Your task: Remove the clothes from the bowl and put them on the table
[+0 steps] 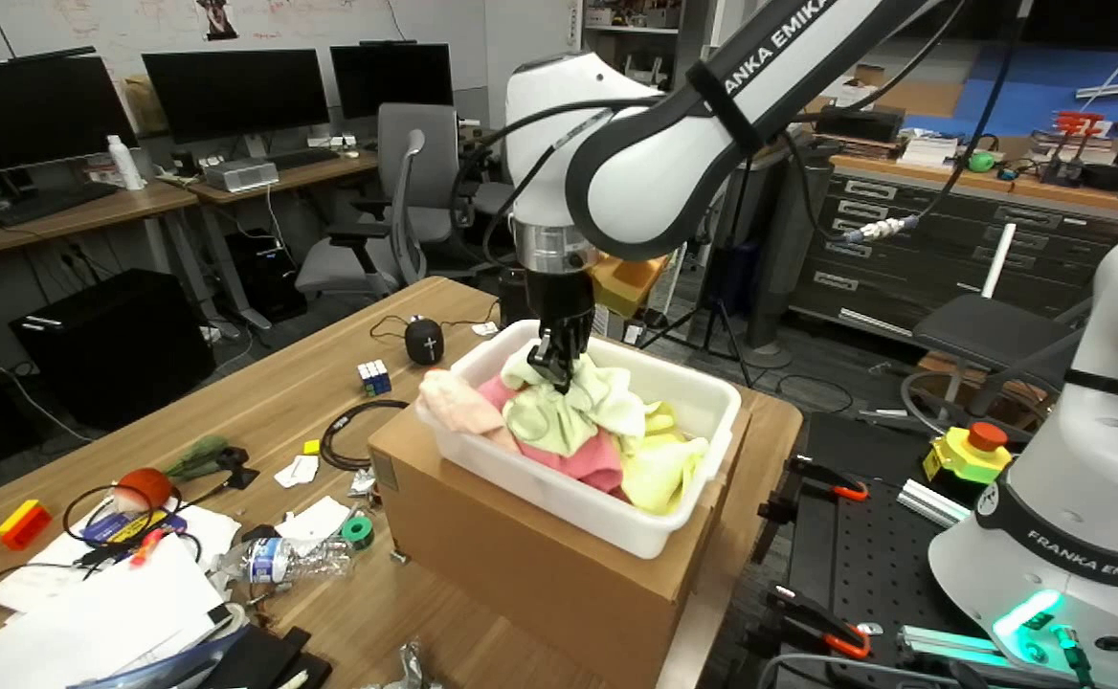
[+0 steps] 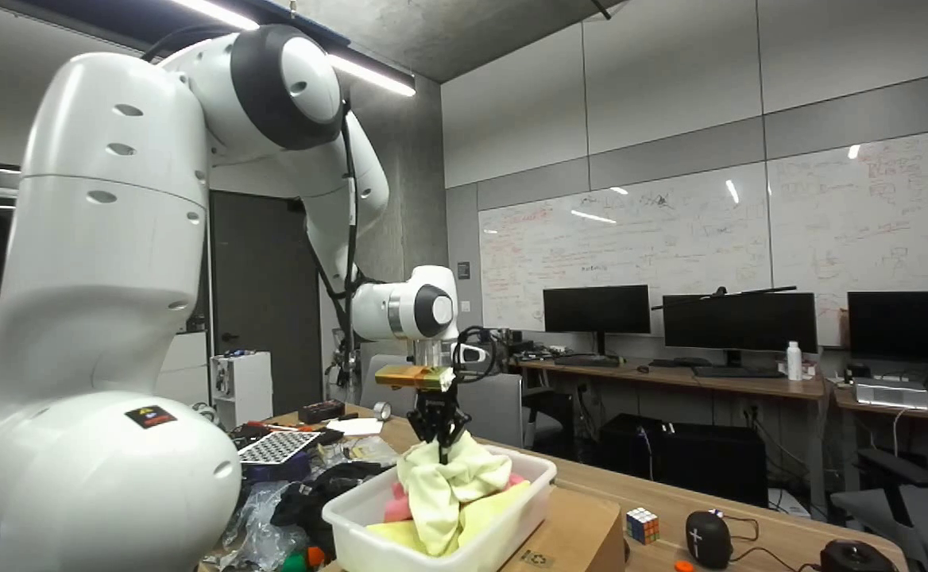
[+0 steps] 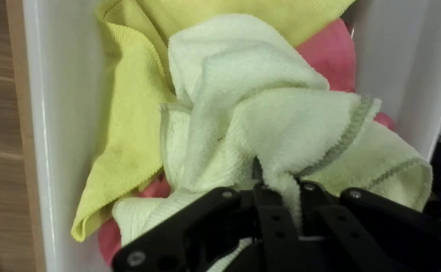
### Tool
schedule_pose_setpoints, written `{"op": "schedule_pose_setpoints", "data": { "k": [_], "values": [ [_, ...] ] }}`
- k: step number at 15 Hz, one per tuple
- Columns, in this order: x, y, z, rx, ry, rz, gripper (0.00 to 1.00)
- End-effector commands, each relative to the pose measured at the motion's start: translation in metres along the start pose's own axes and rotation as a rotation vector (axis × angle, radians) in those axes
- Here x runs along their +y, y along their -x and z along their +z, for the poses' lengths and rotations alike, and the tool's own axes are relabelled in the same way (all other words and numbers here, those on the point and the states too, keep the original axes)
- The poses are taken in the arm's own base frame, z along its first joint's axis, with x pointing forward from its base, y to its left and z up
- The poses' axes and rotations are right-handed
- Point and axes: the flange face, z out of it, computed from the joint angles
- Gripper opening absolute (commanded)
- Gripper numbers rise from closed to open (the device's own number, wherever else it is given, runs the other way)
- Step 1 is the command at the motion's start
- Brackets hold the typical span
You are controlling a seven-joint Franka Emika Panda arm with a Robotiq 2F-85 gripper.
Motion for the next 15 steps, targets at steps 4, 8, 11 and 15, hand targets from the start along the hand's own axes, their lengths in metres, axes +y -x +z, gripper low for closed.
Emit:
{"op": "schedule_pose_setpoints", "data": {
  "k": [4,8,11,15],
  "values": [
    [-0.007,0.027,-0.096,0.247,-0.053,0.076,0.07],
    [-0.011,0.044,-0.136,0.318,-0.133,0.119,0.07],
    [-0.018,0.064,-0.142,0.329,-0.164,0.133,0.07],
    [-0.037,0.059,-0.138,0.251,-0.153,0.088,0.07]
  ]
}}
